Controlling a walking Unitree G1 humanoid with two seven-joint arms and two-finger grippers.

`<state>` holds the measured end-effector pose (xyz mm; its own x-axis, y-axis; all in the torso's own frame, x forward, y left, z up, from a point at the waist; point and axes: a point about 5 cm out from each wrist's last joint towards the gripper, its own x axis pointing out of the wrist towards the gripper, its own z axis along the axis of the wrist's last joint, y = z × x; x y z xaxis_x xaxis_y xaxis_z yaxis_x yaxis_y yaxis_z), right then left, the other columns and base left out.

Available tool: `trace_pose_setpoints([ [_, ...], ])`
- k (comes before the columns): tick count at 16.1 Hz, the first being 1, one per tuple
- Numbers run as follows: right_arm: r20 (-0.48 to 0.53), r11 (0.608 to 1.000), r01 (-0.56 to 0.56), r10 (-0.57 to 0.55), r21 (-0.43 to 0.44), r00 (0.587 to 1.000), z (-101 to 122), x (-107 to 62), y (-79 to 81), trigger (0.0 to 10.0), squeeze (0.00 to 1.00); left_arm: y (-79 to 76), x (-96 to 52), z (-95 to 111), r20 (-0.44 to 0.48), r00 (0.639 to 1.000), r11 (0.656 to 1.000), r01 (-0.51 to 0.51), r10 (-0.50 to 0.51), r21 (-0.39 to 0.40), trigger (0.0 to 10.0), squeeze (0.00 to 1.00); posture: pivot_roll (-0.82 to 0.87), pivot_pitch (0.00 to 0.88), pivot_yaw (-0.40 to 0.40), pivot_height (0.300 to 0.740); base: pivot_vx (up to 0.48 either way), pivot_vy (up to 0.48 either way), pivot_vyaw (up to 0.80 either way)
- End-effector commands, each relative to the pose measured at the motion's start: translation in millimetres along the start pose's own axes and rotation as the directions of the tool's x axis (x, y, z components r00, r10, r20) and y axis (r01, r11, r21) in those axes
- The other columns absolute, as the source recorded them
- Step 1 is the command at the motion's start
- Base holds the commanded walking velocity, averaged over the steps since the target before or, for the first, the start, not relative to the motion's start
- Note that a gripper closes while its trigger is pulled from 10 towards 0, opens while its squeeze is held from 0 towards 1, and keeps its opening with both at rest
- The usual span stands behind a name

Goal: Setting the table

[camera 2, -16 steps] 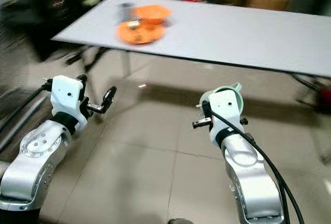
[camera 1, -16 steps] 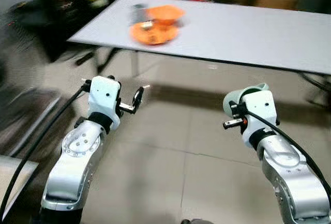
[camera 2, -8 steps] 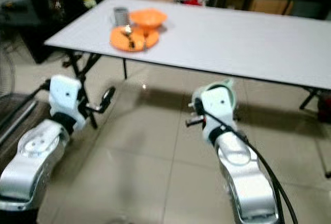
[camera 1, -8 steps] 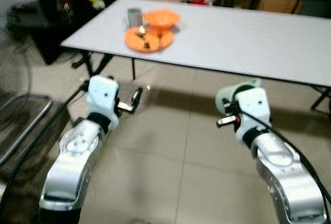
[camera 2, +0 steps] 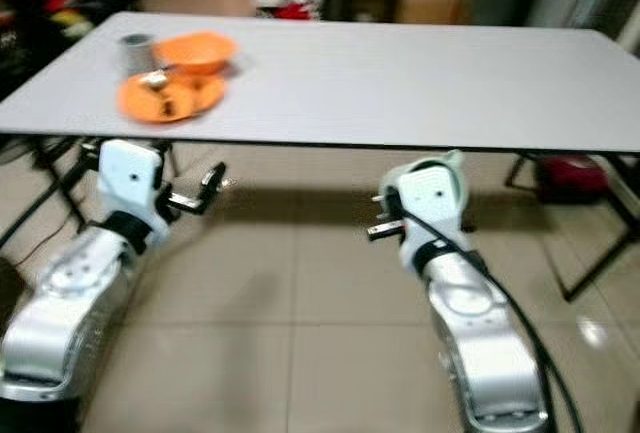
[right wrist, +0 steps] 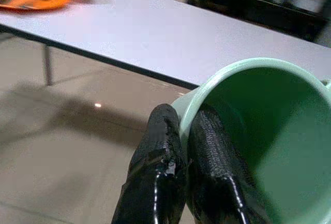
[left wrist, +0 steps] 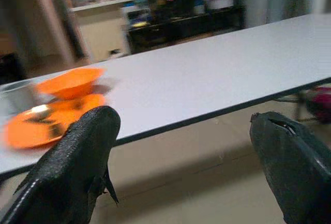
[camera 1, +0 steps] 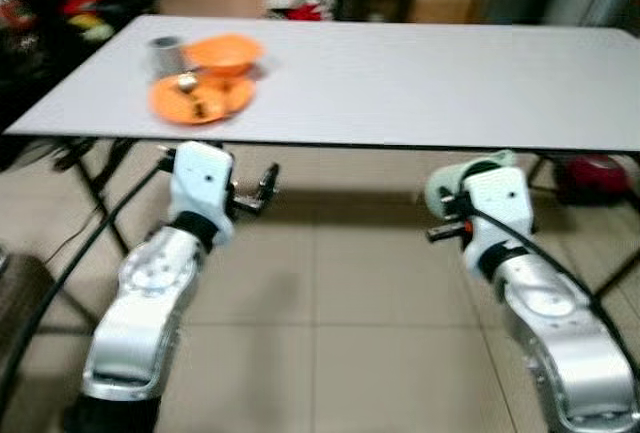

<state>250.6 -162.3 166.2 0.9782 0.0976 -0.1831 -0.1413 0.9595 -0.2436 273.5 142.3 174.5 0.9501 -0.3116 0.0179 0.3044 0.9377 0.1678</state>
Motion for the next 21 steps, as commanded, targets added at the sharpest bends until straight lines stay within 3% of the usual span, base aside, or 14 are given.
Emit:
trace_pose_setpoints([
  [1, 0.006, 1.000, 0.014, -0.014, -0.001, 1.000, 3, 1.9, -3.5, 10.0, 0.00, 3.5, 0.7, -1, -0.010, 1.000, 1.000, -0.012, 0.013, 0.009, 10.0, 0.00, 0.03, 0.000, 0.015, 0.740, 0.292, 0.000, 0.00],
  [8, 0.006, 0.997, 0.050, -0.050, 0.053, 0.999, -2, 2.6, -11.0, 10.0, 0.00, 8.9, 2.4, -3, -0.020, 0.999, 0.999, -0.041, 0.041, 0.010, 10.0, 0.00, 0.04, 0.000, 0.009, 0.740, 0.298, 0.000, -0.07],
  [13, 0.005, 0.998, 0.032, -0.032, 0.047, 0.999, -4, 1.1, -6.3, 10.0, 0.00, 10.6, 0.0, -5, -0.019, 0.999, 0.999, -0.042, 0.043, 0.011, 10.0, 0.00, 0.04, 0.000, 0.009, 0.740, 0.303, 0.000, -0.32],
  [15, -0.024, 1.000, 0.011, -0.010, 0.023, 1.000, -15, -1.4, -0.6, 10.0, 0.00, 13.5, -4.9, -10, -0.025, 0.999, 0.999, -0.047, 0.047, 0.015, 10.0, 0.00, 0.05, 0.000, 0.003, 0.740, 0.304, 0.000, 0.00],
  [21, -0.018, 0.992, -0.034, 0.036, 0.119, 0.999, -44, -9.3, 7.7, 10.0, 0.00, 21.8, -28.5, -35, -0.043, 0.994, 0.995, -0.100, 0.100, 0.002, 10.0, 0.00, 0.06, 0.000, 0.000, 0.740, 0.304, 0.000, 0.00],
])
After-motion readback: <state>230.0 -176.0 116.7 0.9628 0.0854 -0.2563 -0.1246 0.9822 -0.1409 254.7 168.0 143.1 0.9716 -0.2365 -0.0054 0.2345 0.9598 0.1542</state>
